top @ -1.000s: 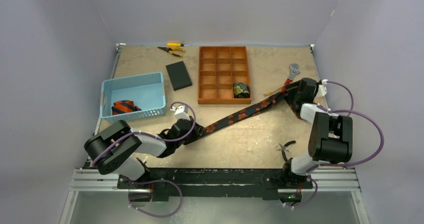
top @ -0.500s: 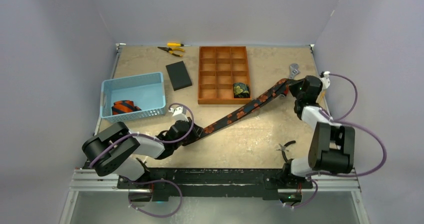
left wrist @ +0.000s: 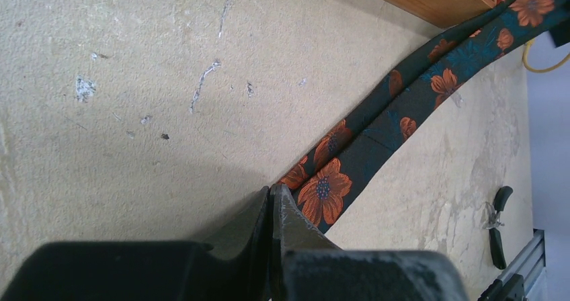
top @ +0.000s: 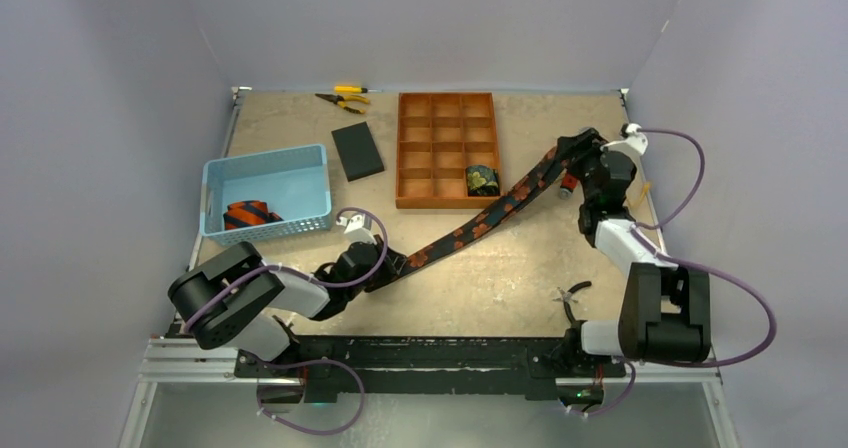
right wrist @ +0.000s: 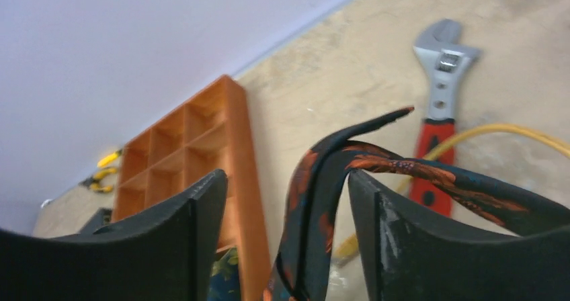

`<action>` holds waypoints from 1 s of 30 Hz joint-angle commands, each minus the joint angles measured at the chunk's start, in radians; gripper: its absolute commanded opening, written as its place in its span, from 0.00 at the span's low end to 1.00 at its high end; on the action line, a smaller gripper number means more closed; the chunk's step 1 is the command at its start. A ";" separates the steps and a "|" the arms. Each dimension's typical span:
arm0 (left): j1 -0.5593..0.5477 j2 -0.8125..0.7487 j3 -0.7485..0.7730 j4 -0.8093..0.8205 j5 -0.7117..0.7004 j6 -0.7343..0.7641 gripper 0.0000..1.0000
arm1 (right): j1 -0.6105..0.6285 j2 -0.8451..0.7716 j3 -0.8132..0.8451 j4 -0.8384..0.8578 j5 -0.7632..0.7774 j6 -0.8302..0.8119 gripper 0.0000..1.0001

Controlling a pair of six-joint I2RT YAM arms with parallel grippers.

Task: Roll the ties
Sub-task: Flatten out the tie at the center of the board.

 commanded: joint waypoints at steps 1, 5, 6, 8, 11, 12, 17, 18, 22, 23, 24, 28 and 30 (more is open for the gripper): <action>0.002 0.055 -0.055 -0.232 0.016 0.037 0.00 | -0.060 0.009 -0.007 -0.013 0.143 0.033 0.85; 0.002 0.056 -0.054 -0.235 0.017 0.045 0.00 | -0.092 0.035 0.066 -0.105 0.187 0.066 0.96; 0.003 0.056 -0.055 -0.234 0.017 0.046 0.00 | -0.096 0.044 0.089 -0.129 0.188 0.080 0.96; 0.003 0.056 -0.058 -0.230 0.016 0.046 0.00 | -0.105 0.076 0.147 -0.211 0.180 0.124 0.96; 0.002 0.055 -0.060 -0.220 0.019 0.042 0.00 | -0.113 0.107 0.170 -0.265 0.144 0.192 0.96; 0.003 0.054 -0.061 -0.220 0.019 0.041 0.00 | -0.116 0.108 0.165 -0.276 0.128 0.217 0.96; 0.003 0.047 -0.070 -0.213 0.019 0.037 0.00 | -0.124 0.083 0.102 -0.348 0.145 0.313 0.95; 0.002 0.046 -0.072 -0.211 0.019 0.038 0.00 | -0.128 0.081 0.092 -0.356 0.156 0.318 0.95; 0.002 0.042 -0.075 -0.209 0.020 0.039 0.00 | -0.133 0.111 0.081 -0.374 0.205 0.297 0.93; 0.003 0.044 -0.075 -0.211 0.020 0.040 0.00 | -0.133 0.132 0.087 -0.381 0.213 0.294 0.92; 0.003 0.044 -0.075 -0.212 0.022 0.041 0.00 | -0.133 0.150 0.096 -0.386 0.219 0.291 0.91; 0.002 0.052 -0.070 -0.214 0.025 0.043 0.00 | -0.134 0.221 0.117 -0.364 0.229 0.280 0.86; 0.003 0.058 -0.068 -0.213 0.026 0.043 0.00 | -0.136 0.252 0.133 -0.344 0.230 0.270 0.82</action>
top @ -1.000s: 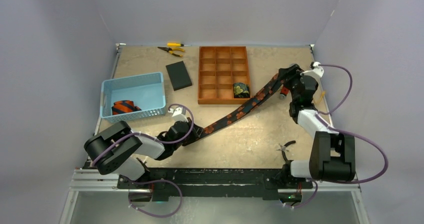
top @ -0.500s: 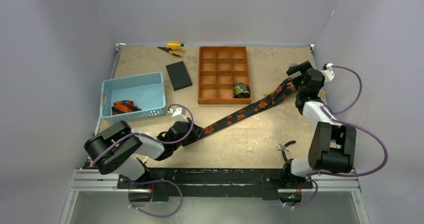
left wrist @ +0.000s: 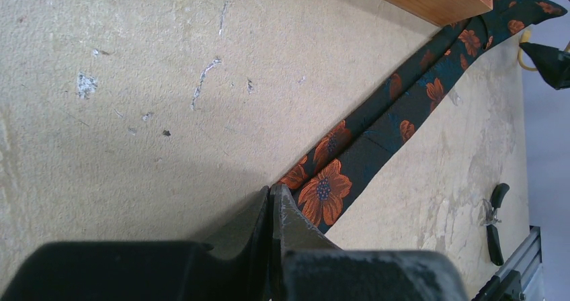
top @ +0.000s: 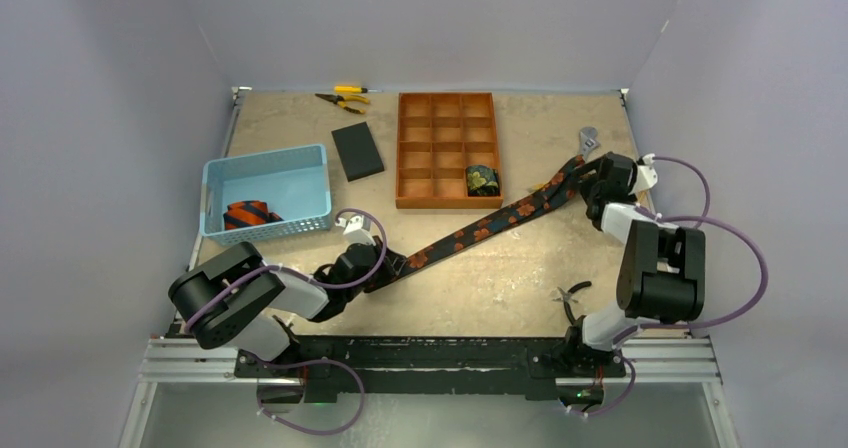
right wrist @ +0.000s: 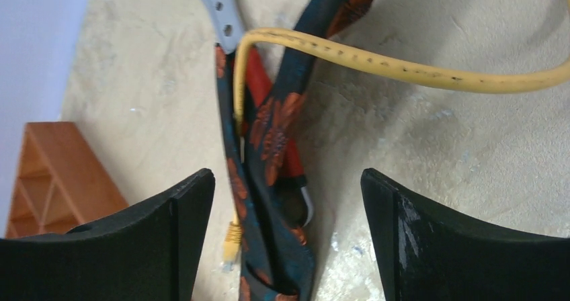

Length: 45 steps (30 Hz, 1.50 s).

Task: Roll the ties
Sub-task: Flatten out the tie at the center of the board.

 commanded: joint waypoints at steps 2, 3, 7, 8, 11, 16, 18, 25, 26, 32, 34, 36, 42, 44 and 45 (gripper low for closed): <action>0.002 0.061 -0.049 -0.243 0.019 0.042 0.00 | -0.009 0.081 0.083 0.013 0.042 -0.016 0.73; 0.003 0.063 -0.049 -0.243 0.021 0.041 0.00 | -0.013 0.098 0.096 0.013 0.035 -0.019 0.66; 0.003 0.060 -0.050 -0.251 0.022 0.041 0.00 | -0.016 0.080 0.082 0.109 0.025 -0.053 0.31; 0.003 0.060 -0.050 -0.252 0.021 0.041 0.00 | -0.016 0.061 0.068 0.147 0.028 -0.067 0.26; 0.002 0.065 -0.051 -0.251 0.021 0.043 0.00 | -0.014 0.006 0.040 0.264 0.005 -0.131 0.13; 0.003 0.082 -0.057 -0.233 0.024 0.043 0.00 | 0.031 -0.079 -0.001 0.417 -0.107 -0.274 0.00; 0.002 0.092 -0.057 -0.224 0.026 0.042 0.00 | 0.071 -0.106 -0.021 0.490 -0.147 -0.335 0.00; 0.002 0.119 -0.054 -0.197 0.040 0.044 0.00 | 0.173 -0.157 0.006 0.532 -0.138 -0.492 0.00; 0.002 0.124 -0.050 -0.195 0.041 0.044 0.00 | 0.163 -0.143 0.023 0.480 -0.113 -0.465 0.00; 0.002 0.142 -0.039 -0.178 0.055 0.046 0.00 | 0.022 -0.043 0.020 0.375 -0.072 -0.289 0.00; 0.002 0.139 -0.036 -0.186 0.059 0.051 0.00 | 0.018 0.008 0.084 0.232 -0.010 -0.227 0.32; 0.002 0.130 -0.038 -0.193 0.060 0.056 0.00 | 0.018 0.016 0.111 0.165 0.046 -0.183 0.60; 0.002 0.040 -0.023 -0.243 0.095 0.079 0.02 | 0.091 -0.137 0.093 0.184 0.151 -0.219 0.75; 0.001 -0.017 0.004 -0.299 0.105 0.102 0.11 | 0.171 -0.171 0.109 0.181 0.148 -0.250 0.75; 0.002 -0.052 0.021 -0.340 0.105 0.112 0.18 | 0.228 -0.180 0.118 0.174 0.141 -0.268 0.74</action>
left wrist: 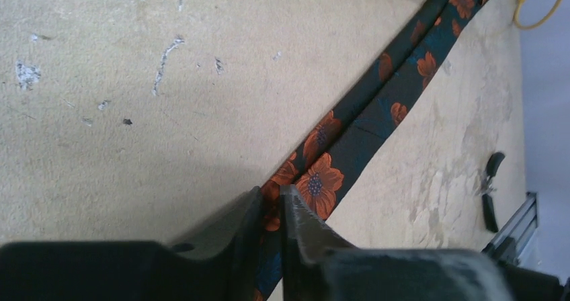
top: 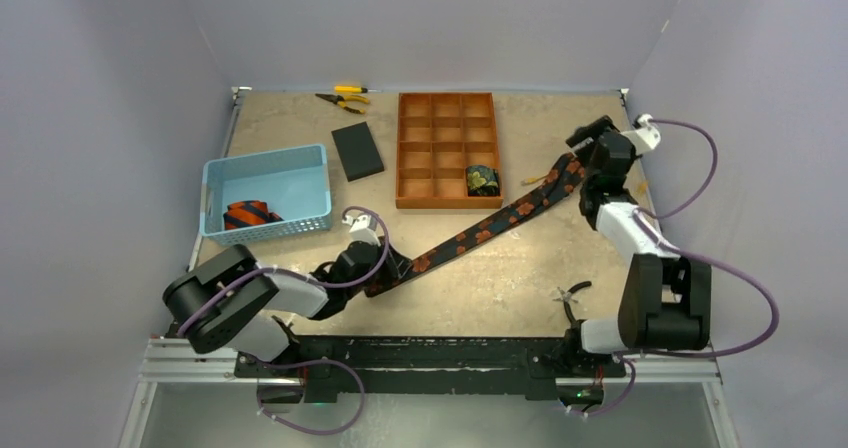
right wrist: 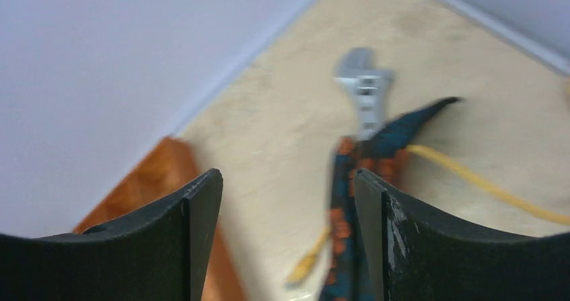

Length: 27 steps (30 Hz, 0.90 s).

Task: Roll the ties
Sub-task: Flatten out the tie at the center of the board.

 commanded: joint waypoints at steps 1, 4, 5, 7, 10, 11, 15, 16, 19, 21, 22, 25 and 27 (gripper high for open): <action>0.002 -0.093 0.023 -0.382 0.040 0.102 0.24 | 0.198 -0.090 0.070 0.001 0.037 -0.061 0.74; 0.002 -0.228 0.078 -0.510 0.026 0.137 0.40 | 0.328 -0.111 0.043 0.004 0.004 -0.088 0.70; 0.002 -0.276 0.098 -0.559 0.017 0.146 0.43 | 0.360 -0.123 0.004 0.016 -0.012 -0.091 0.69; 0.002 -0.375 0.134 -0.662 -0.011 0.155 0.47 | 0.420 -0.154 -0.071 0.044 -0.028 -0.093 0.66; 0.000 -0.517 0.165 -0.835 -0.057 0.154 0.48 | 0.470 -0.183 -0.172 0.075 -0.090 -0.078 0.58; 0.000 -0.561 0.162 -0.907 -0.073 0.143 0.47 | 0.480 -0.187 -0.204 0.076 -0.111 -0.070 0.55; -0.011 -0.747 0.089 -1.028 -0.073 0.073 0.43 | 0.493 -0.190 -0.291 0.076 -0.126 -0.030 0.47; -0.021 -0.793 0.065 -1.035 -0.060 0.055 0.42 | 0.494 -0.181 -0.299 0.061 -0.102 -0.010 0.45; -0.105 -0.907 0.010 -1.026 -0.036 0.002 0.39 | 0.485 -0.143 -0.326 0.012 -0.034 0.108 0.40; -0.189 -0.921 0.013 -1.017 -0.059 -0.020 0.38 | 0.454 -0.133 -0.344 0.018 0.003 0.161 0.39; -0.230 -0.908 0.021 -1.011 -0.077 -0.025 0.38 | 0.421 -0.129 -0.360 0.042 -0.001 0.186 0.40; -0.331 -0.813 0.054 -0.961 -0.091 -0.012 0.35 | 0.299 -0.100 -0.384 0.118 -0.042 0.249 0.40; -0.383 -0.732 0.062 -0.903 -0.100 -0.003 0.33 | 0.266 -0.061 -0.350 0.133 -0.031 0.264 0.38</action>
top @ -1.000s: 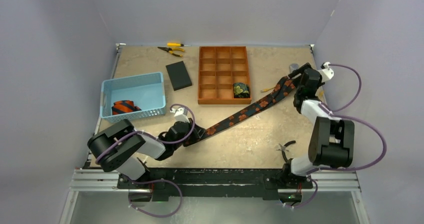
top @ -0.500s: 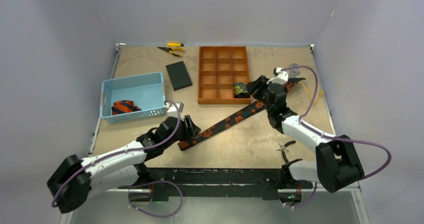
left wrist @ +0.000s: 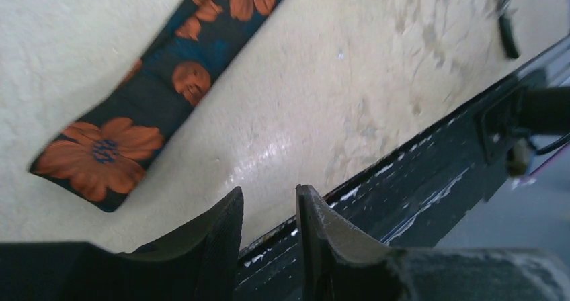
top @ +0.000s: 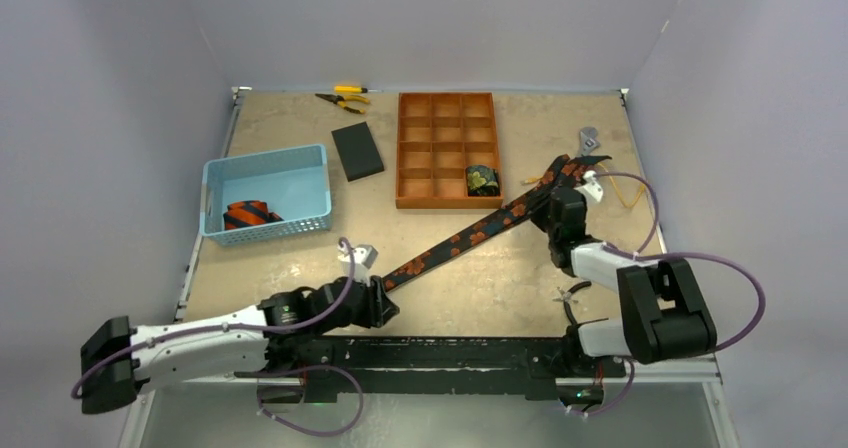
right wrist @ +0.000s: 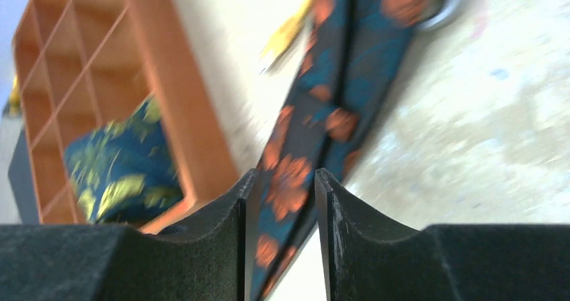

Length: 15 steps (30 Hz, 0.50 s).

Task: Roll the ties
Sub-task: Flatten out the tie at the center of the board.

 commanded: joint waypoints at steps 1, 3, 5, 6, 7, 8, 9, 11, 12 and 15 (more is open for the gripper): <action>-0.099 0.154 0.038 0.116 -0.033 -0.009 0.31 | -0.080 0.073 0.042 0.097 0.031 0.107 0.38; -0.106 0.238 0.029 0.160 -0.037 -0.016 0.26 | -0.087 0.134 0.086 0.111 0.028 0.126 0.37; -0.106 0.302 0.017 0.201 -0.047 -0.023 0.23 | -0.088 0.195 0.143 0.106 0.027 0.131 0.36; -0.106 0.325 0.012 0.209 -0.064 -0.028 0.21 | -0.088 0.223 0.171 0.096 0.028 0.130 0.35; -0.106 0.340 0.009 0.210 -0.083 -0.032 0.19 | -0.088 0.243 0.199 0.079 0.028 0.125 0.34; -0.106 0.349 0.005 0.207 -0.100 -0.038 0.17 | -0.088 0.261 0.216 0.066 0.029 0.120 0.34; -0.106 0.357 0.000 0.204 -0.124 -0.043 0.16 | -0.088 0.282 0.227 0.058 0.032 0.114 0.34; -0.105 0.365 -0.017 0.209 -0.159 -0.058 0.13 | -0.090 0.319 0.246 0.019 0.044 0.113 0.33; -0.104 0.372 -0.026 0.212 -0.172 -0.067 0.12 | -0.091 0.333 0.250 -0.002 0.048 0.119 0.32; -0.092 0.411 -0.048 0.216 -0.179 -0.087 0.10 | -0.112 0.340 0.219 -0.044 0.020 0.161 0.29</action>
